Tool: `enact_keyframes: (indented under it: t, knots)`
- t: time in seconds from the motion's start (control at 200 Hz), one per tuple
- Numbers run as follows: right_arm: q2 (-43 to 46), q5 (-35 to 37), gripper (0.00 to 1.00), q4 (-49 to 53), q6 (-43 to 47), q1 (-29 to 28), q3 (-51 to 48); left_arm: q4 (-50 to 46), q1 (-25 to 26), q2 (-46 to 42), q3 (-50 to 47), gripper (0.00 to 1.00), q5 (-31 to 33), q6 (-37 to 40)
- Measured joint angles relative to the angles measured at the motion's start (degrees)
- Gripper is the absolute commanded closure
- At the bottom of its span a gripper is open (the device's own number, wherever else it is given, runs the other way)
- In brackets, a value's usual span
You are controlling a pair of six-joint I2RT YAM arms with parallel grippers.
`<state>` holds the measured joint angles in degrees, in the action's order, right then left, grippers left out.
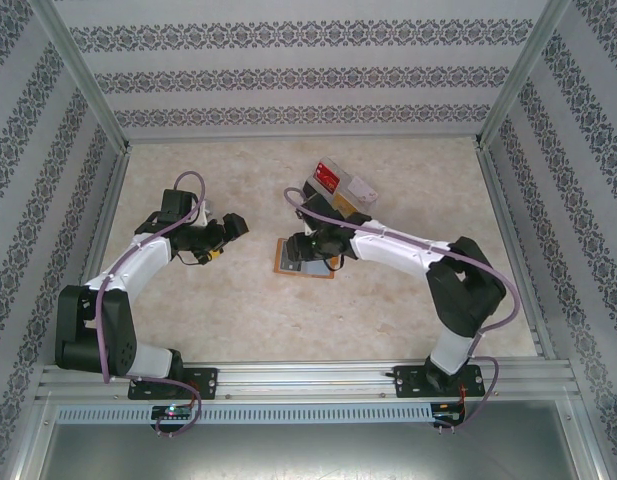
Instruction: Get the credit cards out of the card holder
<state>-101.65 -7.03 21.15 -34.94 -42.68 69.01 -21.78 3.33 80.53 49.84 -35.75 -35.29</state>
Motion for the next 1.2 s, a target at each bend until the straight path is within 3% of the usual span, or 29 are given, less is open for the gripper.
enact_keyframes:
  t: [0.22, 0.57, 0.859, 1.104, 1.199]
  knots:
    - [-5.2, 0.0, 0.58, -2.1, -5.9, 0.2, 0.1, 0.4, 0.5, 0.0, 0.0, 0.0, 0.2, -1.9]
    - [-12.2, 0.9, 0.62, -0.6, -5.2, -1.0, 5.4, 1.2, 1.6, 0.0, -0.1, 0.0, 0.4, -3.7]
    - [-10.4, 1.4, 0.63, -3.0, -3.7, -2.5, 1.8, 1.7, 2.6, 0.3, -0.1, 0.04, 0.4, -4.2]
    - [-6.1, -1.6, 0.61, -4.7, -5.9, -1.7, -1.7, 2.8, 5.7, 2.3, -0.1, 0.21, 0.4, -5.4]
    - [-2.7, -2.6, 0.61, -6.3, -7.5, -0.5, -4.4, 3.7, 7.9, 2.8, -0.1, 0.23, 0.3, -5.8]
